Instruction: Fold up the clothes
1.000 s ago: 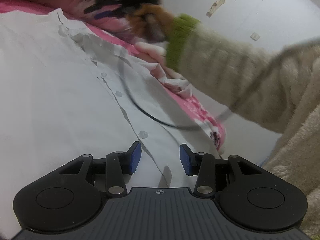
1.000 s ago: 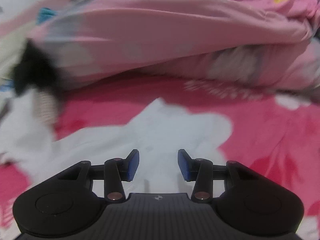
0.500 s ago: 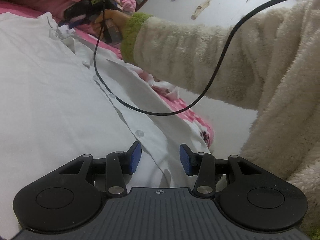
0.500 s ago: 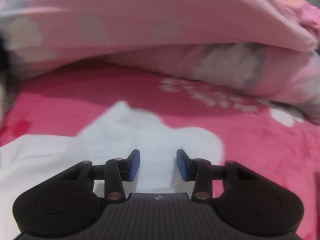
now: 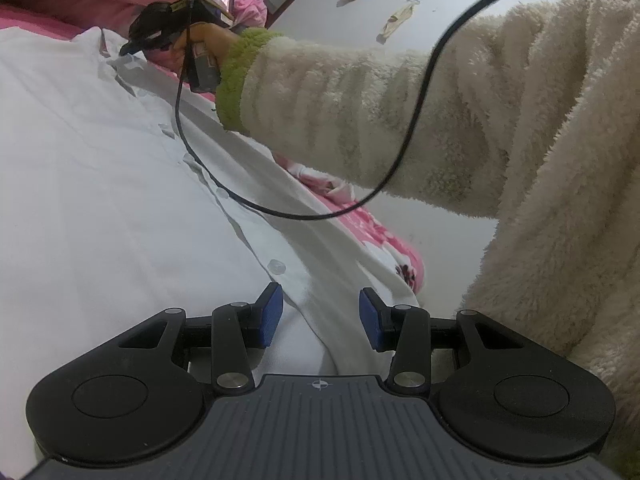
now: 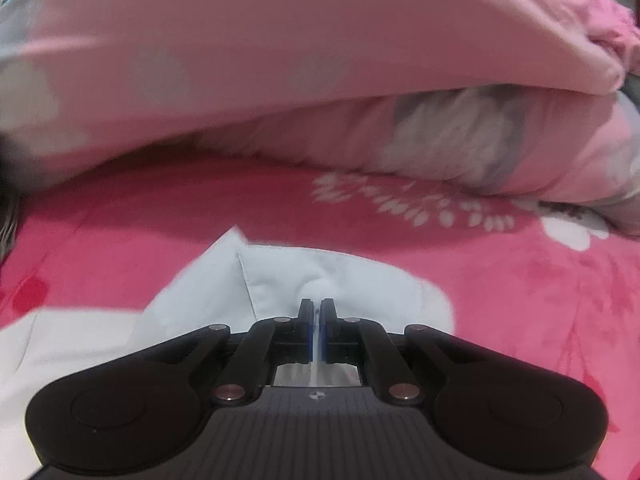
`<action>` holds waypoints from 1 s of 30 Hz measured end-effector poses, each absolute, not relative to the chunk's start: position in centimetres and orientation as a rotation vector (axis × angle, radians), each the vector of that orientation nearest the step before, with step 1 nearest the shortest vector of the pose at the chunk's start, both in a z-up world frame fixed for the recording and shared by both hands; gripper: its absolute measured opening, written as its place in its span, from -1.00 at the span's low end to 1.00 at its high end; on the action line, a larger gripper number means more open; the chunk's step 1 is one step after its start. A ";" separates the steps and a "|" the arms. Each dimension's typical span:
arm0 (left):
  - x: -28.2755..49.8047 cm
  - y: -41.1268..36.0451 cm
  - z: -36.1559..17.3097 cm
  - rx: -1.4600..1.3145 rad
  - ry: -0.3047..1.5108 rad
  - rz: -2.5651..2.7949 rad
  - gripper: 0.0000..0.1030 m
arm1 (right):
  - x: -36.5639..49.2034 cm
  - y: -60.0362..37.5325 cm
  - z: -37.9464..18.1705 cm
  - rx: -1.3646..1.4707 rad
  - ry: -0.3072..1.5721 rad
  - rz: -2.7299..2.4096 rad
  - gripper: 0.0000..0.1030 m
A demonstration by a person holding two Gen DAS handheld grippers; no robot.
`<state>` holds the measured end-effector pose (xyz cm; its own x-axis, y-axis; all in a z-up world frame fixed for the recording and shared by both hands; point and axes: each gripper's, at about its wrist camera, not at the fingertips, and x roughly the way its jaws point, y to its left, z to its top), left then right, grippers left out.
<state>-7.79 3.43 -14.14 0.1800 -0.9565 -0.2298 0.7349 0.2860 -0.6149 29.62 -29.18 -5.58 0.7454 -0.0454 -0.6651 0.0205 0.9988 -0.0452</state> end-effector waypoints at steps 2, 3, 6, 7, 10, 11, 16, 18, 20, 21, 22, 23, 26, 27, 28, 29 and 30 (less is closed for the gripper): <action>-7.9 3.4 -14.2 -0.408 0.647 -1.245 -0.19 | 30.0 -29.5 -5.8 -0.030 0.725 -0.044 -0.95; -8.1 3.4 -14.1 -0.407 0.646 -1.246 -0.19 | 30.1 -29.6 -6.0 -0.029 0.724 -0.047 -0.95; -8.4 3.5 -14.1 -0.403 0.643 -1.249 -0.19 | 30.7 -29.6 -6.9 -0.030 0.717 -0.055 -0.95; -8.5 3.5 -14.0 -0.402 0.643 -1.250 -0.19 | 30.8 -29.6 -7.2 -0.029 0.712 -0.059 -0.95; -8.7 3.4 -13.9 -0.401 0.645 -1.253 -0.19 | 31.1 -29.6 -8.0 -0.026 0.710 -0.061 -0.95; -8.7 3.3 -13.8 -0.401 0.646 -1.253 -0.19 | 31.1 -29.7 -8.0 -0.024 0.707 -0.063 -0.94; -8.5 3.5 -13.6 -0.416 0.658 -1.248 -0.19 | 28.9 -31.1 -5.3 -0.009 0.671 -0.110 -0.71; -8.3 3.5 -13.6 -0.426 0.664 -1.243 -0.19 | 26.4 -32.4 -2.8 -0.001 0.630 -0.125 -0.71; -8.2 3.5 -13.5 -0.437 0.672 -1.236 -0.19 | 22.5 -34.2 0.5 0.024 0.567 -0.130 -0.70; -8.2 3.5 -13.5 -0.443 0.676 -1.232 -0.19 | 20.3 -35.1 2.4 0.045 0.535 -0.128 -0.70; -8.2 3.5 -13.4 -0.448 0.682 -1.225 -0.19 | 17.7 -36.1 4.3 0.070 0.501 -0.120 -0.70; -8.2 3.6 -13.4 -0.452 0.687 -1.219 -0.19 | 15.0 -37.1 6.4 0.090 0.465 -0.114 -0.70; -8.2 3.5 -13.1 -0.453 0.704 -1.198 -0.18 | 5.6 -39.4 12.5 0.109 0.340 -0.117 -0.70; -8.1 3.2 -13.0 -0.451 0.710 -1.191 -0.18 | 2.4 -40.0 14.4 0.110 0.295 -0.126 -0.70; -8.1 3.1 -12.9 -0.451 0.717 -1.184 -0.17 | -0.9 -40.7 16.2 0.113 0.249 -0.138 -0.70; -8.1 3.1 -12.7 -0.452 0.725 -1.178 -0.17 | -4.1 -41.3 17.9 0.119 0.203 -0.153 -0.70; -8.2 3.1 -12.6 -0.449 0.734 -1.170 -0.17 | -7.2 -41.8 19.4 0.128 0.159 -0.171 -0.70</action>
